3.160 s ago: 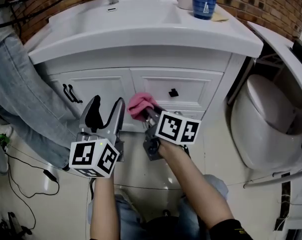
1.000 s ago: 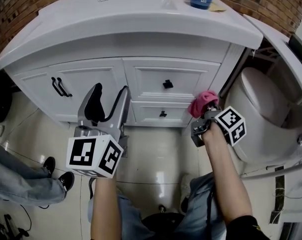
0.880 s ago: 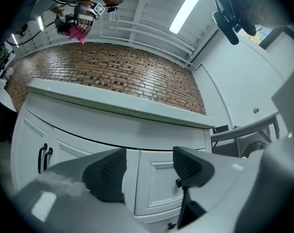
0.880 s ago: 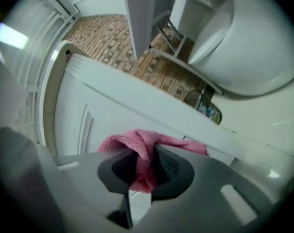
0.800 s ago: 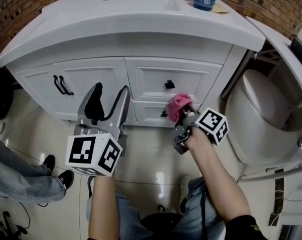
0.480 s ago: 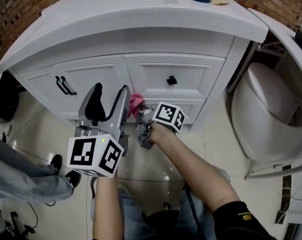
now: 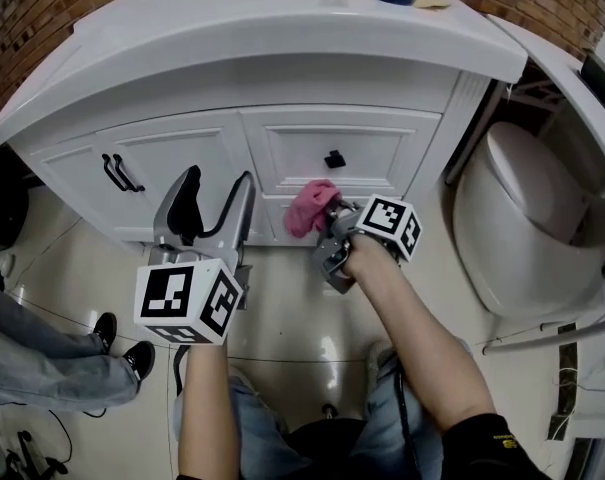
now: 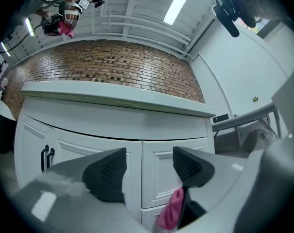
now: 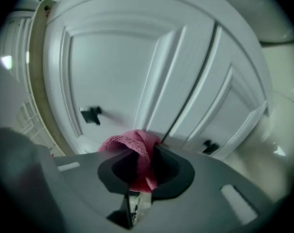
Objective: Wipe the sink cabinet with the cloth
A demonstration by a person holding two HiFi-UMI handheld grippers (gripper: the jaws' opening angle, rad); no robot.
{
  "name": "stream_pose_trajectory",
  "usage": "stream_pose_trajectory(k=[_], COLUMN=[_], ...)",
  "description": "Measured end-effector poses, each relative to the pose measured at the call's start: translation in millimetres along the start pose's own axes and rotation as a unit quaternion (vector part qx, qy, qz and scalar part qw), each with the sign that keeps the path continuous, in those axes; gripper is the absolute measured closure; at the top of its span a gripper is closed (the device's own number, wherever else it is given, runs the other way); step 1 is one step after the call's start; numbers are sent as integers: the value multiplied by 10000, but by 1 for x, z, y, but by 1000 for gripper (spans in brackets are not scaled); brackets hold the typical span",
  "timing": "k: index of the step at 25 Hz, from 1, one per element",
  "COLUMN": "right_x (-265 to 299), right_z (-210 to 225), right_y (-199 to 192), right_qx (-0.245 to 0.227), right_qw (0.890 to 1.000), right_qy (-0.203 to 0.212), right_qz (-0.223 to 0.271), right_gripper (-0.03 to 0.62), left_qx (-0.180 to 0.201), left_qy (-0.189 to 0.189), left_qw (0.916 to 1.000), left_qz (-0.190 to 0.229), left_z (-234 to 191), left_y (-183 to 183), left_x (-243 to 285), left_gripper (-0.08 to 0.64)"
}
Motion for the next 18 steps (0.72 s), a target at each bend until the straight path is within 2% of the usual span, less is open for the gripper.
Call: stream_pose_trajectory(k=[2, 3, 5, 7, 10, 12, 15, 18], right_x=[-42, -65, -100, -110, -108, -95, -55, 2], right_z=[32, 48, 72, 80, 78, 74, 57, 17], right_y=[35, 55, 88, 100, 95, 86, 46, -11], right_qx=[124, 223, 309, 140, -181, -156, -277, -789], right_qw=[9948, 9874, 9733, 9719, 9695, 9711, 9852, 9951], right_qy=[-842, -1249, -1679, -1679, -1742, -1707, -1295, -486], right_qz=[562, 949, 1532, 1646, 1714, 1661, 1090, 332], right_gripper=[540, 540, 541, 541, 541, 543, 542, 541], left_qx=[10, 0, -16, -37, -131, -150, -98, -47], left_qy=[-84, -133, -196, -214, -226, -219, -190, -134], left_qw=[9999, 9999, 9998, 9998, 9996, 9996, 9998, 9999], left_qz=[-54, -48, -18, 11, 92, 109, 55, 33], left_z=[5, 8, 12, 15, 16, 17, 17, 13], left_y=[-2, -2, 0, 1, 5, 4, 0, 0], left_x=[2, 3, 2, -1, -2, -2, -1, 1], left_gripper=[259, 259, 259, 259, 259, 259, 259, 259])
Point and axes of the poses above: the fingertips, and each gripper's own axes: x forward along the fingers, z to its right, y out of its top, the point moved 1 cm from there along -x, backward along the fingers, and after that the axes turned 10 degrees about -x, right-handed, at the moved point
